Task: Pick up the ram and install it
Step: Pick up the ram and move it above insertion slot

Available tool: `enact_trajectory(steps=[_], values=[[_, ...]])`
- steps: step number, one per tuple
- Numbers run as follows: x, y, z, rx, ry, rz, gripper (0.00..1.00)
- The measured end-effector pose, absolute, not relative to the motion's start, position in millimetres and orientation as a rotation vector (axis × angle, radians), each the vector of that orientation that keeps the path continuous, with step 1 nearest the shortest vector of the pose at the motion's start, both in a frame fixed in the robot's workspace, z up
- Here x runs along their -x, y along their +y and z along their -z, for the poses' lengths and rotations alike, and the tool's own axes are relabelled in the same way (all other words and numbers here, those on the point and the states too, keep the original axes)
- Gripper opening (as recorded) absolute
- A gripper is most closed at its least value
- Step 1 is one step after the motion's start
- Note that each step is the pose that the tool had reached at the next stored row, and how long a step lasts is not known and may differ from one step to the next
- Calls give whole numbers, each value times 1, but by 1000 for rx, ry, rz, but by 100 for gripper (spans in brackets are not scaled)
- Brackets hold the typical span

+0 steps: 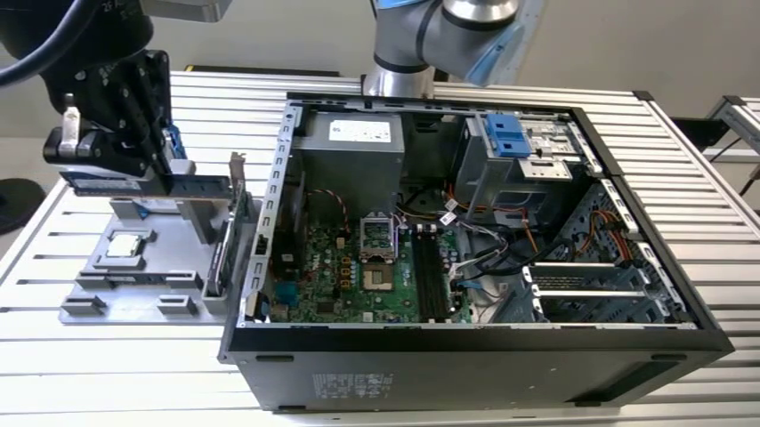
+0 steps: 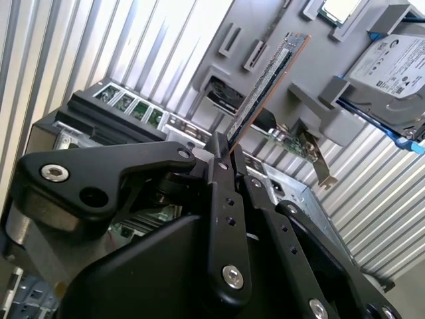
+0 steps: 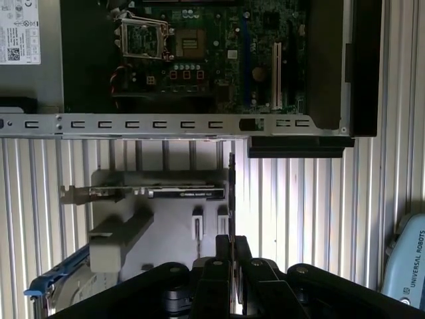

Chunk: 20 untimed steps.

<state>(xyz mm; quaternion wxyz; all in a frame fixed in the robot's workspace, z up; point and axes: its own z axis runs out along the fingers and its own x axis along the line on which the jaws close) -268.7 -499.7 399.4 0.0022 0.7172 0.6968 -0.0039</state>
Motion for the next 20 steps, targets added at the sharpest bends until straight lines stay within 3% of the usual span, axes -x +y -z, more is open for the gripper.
enact_trajectory(steps=[20], values=[[239,-500,-399,-2250,2186,12,0]])
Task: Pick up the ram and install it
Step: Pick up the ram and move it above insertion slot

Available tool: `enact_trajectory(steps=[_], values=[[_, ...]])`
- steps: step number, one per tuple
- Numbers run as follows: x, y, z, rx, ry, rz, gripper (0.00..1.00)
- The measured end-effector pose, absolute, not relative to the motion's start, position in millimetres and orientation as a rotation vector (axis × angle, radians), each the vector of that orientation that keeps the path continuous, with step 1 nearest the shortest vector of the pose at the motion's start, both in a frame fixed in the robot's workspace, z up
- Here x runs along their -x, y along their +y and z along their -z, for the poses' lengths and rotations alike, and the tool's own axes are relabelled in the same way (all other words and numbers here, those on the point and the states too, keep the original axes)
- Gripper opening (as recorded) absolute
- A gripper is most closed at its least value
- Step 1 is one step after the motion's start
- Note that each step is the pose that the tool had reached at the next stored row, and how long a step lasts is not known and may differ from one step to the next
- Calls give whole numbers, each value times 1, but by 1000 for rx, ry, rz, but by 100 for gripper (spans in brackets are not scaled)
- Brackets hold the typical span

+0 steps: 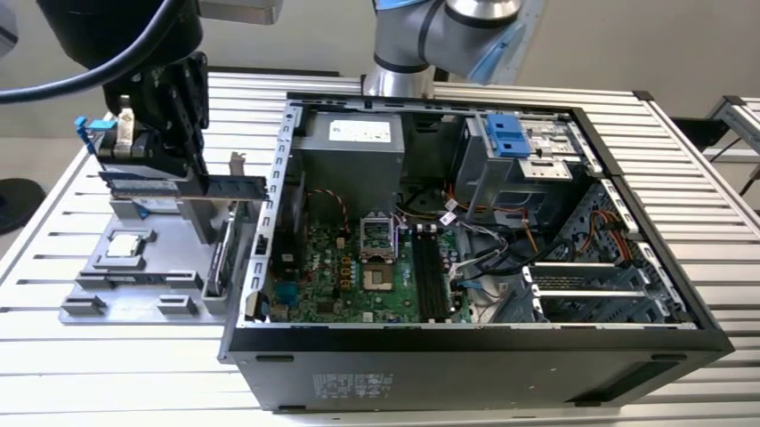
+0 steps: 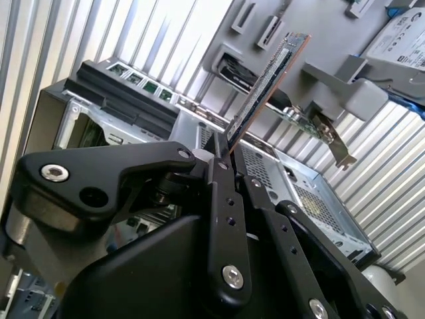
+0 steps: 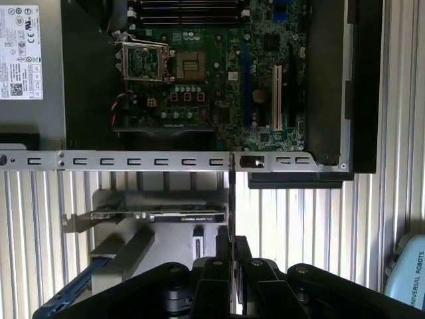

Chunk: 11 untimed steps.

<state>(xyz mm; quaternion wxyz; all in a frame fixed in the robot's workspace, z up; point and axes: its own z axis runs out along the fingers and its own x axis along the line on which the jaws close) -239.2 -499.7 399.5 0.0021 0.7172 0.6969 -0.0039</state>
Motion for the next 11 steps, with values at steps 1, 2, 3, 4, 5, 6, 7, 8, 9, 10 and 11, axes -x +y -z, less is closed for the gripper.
enact_trajectory(steps=[1,2,3,4,5,6,7,8,9,10,11], values=[[238,-500,-399,-2250,2186,12,0],[237,-500,-399,-2250,2186,12,0],[235,-500,-399,-2250,2186,12,0],[234,-500,-399,-2250,2186,12,0],[232,-500,-399,-2250,2186,12,0],[231,-500,-399,-2250,2186,12,0],[230,-500,-399,-2250,2186,12,0],[228,-500,-399,-2250,2186,12,0],[227,-500,-399,-2250,2186,12,0],[226,-500,-399,-2250,2186,12,0],[224,-500,-399,-2250,2186,13,0]])
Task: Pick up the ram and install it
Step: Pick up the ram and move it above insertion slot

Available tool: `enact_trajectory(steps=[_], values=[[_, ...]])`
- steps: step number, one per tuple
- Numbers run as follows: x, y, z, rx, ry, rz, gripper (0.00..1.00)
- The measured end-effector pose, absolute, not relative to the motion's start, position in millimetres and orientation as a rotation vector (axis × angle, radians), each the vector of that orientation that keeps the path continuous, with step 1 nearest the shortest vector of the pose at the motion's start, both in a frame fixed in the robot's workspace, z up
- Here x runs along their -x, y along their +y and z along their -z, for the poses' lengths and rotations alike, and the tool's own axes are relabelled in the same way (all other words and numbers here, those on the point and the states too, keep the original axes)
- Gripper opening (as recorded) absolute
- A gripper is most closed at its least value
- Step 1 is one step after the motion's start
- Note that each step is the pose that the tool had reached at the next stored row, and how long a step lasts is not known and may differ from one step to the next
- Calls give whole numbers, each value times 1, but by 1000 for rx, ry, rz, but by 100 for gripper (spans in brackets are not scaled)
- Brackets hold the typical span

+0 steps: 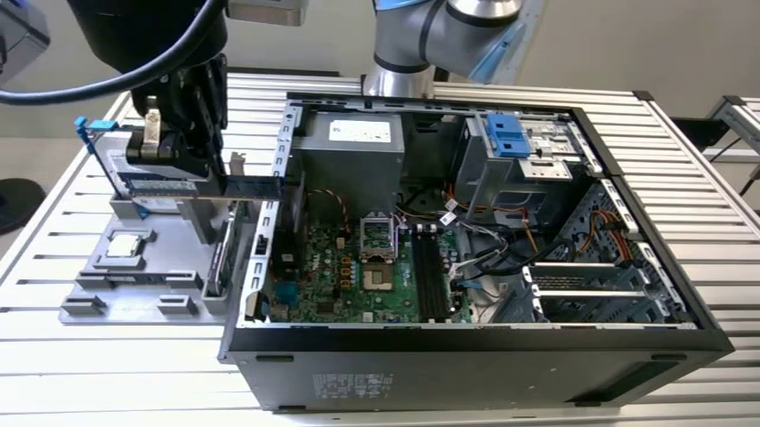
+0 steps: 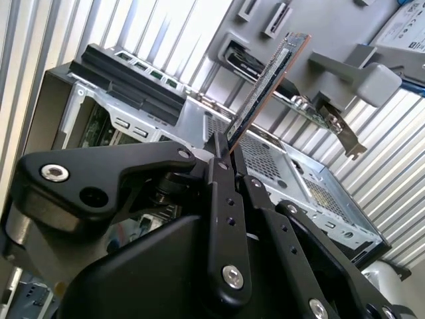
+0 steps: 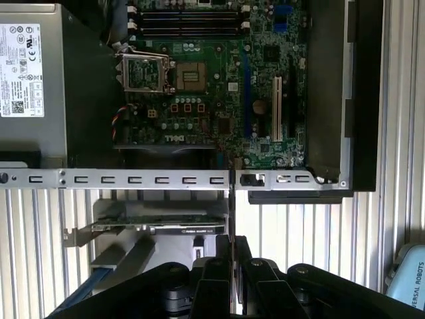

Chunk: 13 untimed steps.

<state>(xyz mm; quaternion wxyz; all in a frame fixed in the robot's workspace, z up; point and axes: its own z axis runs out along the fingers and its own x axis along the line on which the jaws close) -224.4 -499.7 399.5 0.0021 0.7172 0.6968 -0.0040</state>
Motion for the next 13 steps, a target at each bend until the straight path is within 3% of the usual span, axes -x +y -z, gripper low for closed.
enact_trajectory(steps=[13], values=[[206,-500,-399,-2250,2186,13,0]])
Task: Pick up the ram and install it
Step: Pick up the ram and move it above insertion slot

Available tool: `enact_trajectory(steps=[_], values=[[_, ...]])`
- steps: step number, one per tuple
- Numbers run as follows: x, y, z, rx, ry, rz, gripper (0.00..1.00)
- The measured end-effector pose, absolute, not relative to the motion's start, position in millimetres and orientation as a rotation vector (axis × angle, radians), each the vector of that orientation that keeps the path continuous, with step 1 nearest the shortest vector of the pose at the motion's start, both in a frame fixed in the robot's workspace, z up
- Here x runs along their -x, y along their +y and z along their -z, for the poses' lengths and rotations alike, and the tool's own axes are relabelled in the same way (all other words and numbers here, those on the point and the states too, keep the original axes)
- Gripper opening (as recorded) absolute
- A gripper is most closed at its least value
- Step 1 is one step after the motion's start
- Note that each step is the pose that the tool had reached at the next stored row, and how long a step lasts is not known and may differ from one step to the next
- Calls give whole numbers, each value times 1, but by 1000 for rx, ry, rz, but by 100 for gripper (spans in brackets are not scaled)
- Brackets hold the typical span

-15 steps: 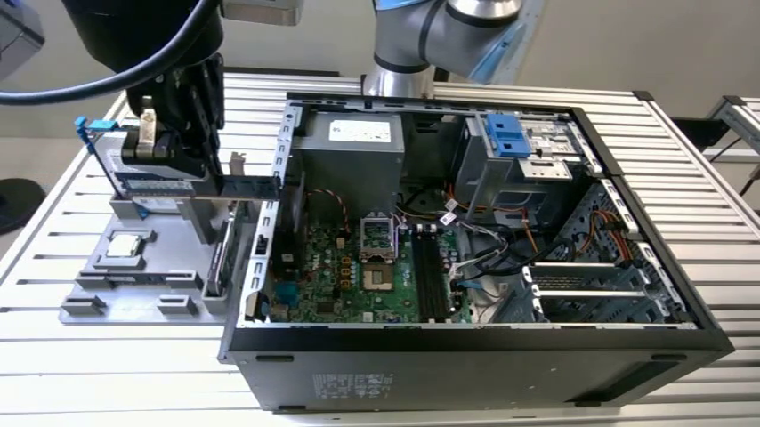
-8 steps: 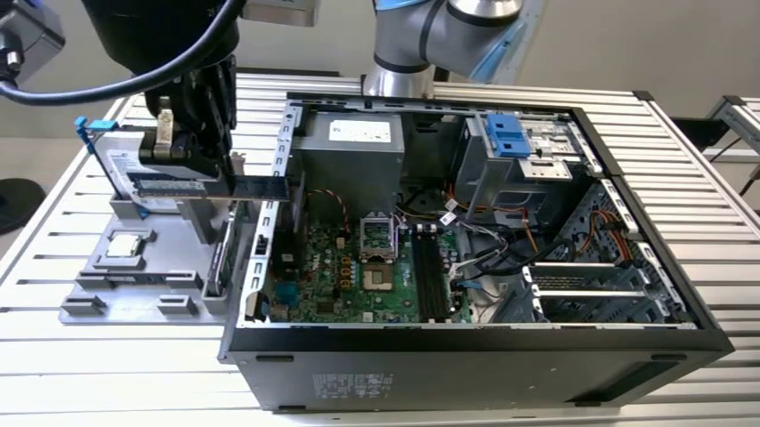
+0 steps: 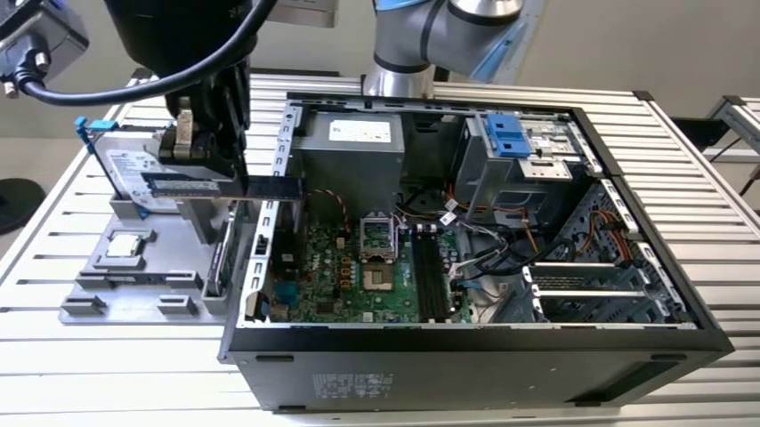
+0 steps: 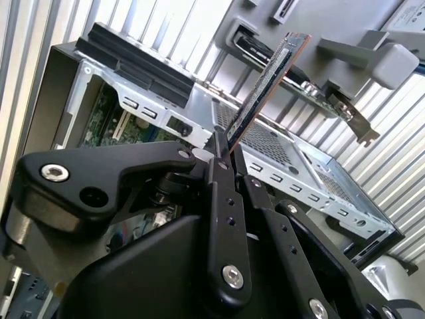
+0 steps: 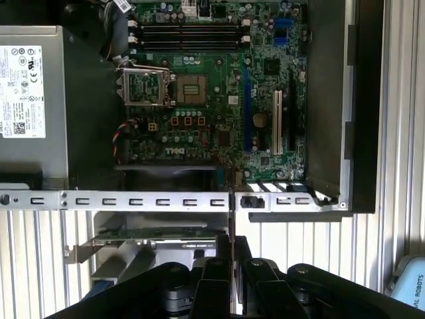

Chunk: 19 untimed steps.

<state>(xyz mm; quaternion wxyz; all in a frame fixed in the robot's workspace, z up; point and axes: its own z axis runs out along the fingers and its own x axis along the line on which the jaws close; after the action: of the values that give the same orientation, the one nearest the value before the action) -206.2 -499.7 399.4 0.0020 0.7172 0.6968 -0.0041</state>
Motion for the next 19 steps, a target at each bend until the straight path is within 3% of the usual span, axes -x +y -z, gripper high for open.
enact_trajectory(steps=[19], values=[[180,-500,-399,-2251,2187,14,0]])
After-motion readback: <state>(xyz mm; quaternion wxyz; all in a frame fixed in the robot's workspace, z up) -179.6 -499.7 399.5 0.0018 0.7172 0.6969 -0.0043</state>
